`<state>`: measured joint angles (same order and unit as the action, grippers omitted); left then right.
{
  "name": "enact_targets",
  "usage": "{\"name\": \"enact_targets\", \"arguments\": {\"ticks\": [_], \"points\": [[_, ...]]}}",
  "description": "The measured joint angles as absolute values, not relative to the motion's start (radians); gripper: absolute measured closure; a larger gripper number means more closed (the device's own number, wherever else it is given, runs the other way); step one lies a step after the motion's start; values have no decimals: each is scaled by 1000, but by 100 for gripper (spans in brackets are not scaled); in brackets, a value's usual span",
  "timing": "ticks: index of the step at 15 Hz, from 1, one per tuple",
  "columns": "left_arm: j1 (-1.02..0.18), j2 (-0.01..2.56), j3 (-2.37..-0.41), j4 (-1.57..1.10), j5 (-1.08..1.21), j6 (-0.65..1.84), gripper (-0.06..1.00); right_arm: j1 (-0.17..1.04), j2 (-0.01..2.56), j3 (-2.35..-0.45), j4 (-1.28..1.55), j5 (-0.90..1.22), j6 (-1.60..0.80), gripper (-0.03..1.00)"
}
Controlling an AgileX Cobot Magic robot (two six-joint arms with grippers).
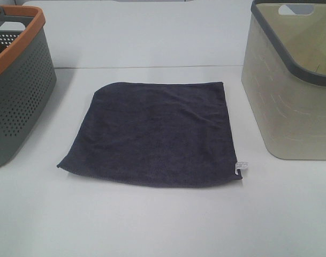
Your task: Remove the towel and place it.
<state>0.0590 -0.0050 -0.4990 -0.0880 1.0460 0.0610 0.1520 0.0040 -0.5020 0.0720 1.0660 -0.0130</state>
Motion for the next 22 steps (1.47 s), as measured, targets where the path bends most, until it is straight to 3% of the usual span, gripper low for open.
{"name": "enact_targets", "arguments": {"ticks": [22], "points": [[40,-5,-499,-87,1046,53,10,152,-3,-502,72,1066,-13,24]]}}
